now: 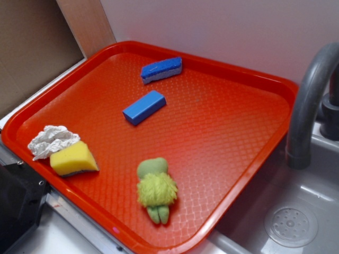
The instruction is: Grab the green animal.
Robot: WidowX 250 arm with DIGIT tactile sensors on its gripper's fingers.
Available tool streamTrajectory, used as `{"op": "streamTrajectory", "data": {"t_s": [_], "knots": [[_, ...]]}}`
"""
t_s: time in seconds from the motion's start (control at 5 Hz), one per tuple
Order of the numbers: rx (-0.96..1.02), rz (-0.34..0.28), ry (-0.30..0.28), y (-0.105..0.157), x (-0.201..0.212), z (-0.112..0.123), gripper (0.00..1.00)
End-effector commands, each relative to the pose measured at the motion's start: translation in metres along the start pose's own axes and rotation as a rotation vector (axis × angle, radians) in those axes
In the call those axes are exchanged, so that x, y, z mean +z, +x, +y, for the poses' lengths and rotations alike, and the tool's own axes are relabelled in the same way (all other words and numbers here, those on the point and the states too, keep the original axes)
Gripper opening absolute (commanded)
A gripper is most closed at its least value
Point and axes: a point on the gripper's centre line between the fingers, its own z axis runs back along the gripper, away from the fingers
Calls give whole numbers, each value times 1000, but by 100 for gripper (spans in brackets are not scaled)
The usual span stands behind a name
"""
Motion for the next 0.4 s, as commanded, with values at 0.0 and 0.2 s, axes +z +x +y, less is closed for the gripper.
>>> {"op": "streamTrajectory", "data": {"t_s": [0.0, 0.2], "knots": [[0, 0, 0, 0, 0, 0, 100], [143, -32, -7, -1, -7, -29, 100]]}}
